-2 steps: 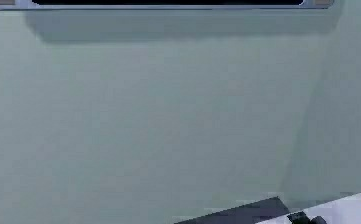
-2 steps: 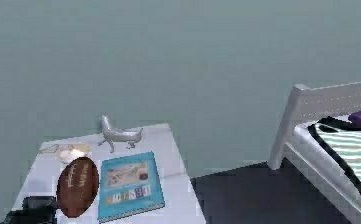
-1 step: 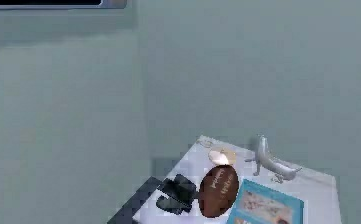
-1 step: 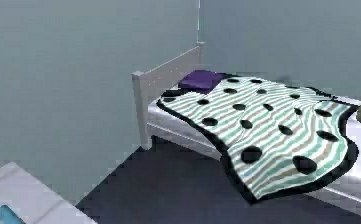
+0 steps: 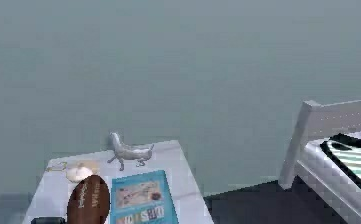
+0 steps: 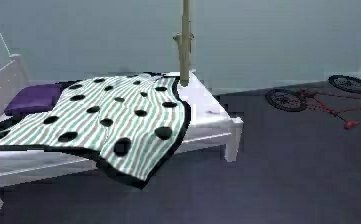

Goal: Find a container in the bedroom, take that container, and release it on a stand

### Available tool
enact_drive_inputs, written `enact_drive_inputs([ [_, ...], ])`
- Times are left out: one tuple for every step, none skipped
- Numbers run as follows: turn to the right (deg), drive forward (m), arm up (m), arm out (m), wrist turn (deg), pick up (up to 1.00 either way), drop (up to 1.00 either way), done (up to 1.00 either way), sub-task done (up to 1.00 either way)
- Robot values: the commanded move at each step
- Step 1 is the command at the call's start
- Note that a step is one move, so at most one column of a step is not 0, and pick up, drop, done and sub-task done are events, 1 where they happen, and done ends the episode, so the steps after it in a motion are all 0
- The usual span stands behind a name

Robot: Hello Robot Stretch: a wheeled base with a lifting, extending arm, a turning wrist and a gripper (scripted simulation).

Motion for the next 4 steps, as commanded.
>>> enact_drive_inputs([
  [45.0, 0.0, 0.0, 0.0, 0.0, 0.0, 0.0, 0.0, 0.0],
  [0.0, 0.65, 0.0, 0.0, 0.0, 0.0, 0.0, 0.0, 0.0],
  [-45.0, 0.0, 0.0, 0.0, 0.0, 0.0, 0.0, 0.0, 0.0],
  [-6.0, 0.0, 0.0, 0.0, 0.0, 0.0, 0.0, 0.0, 0.0],
])
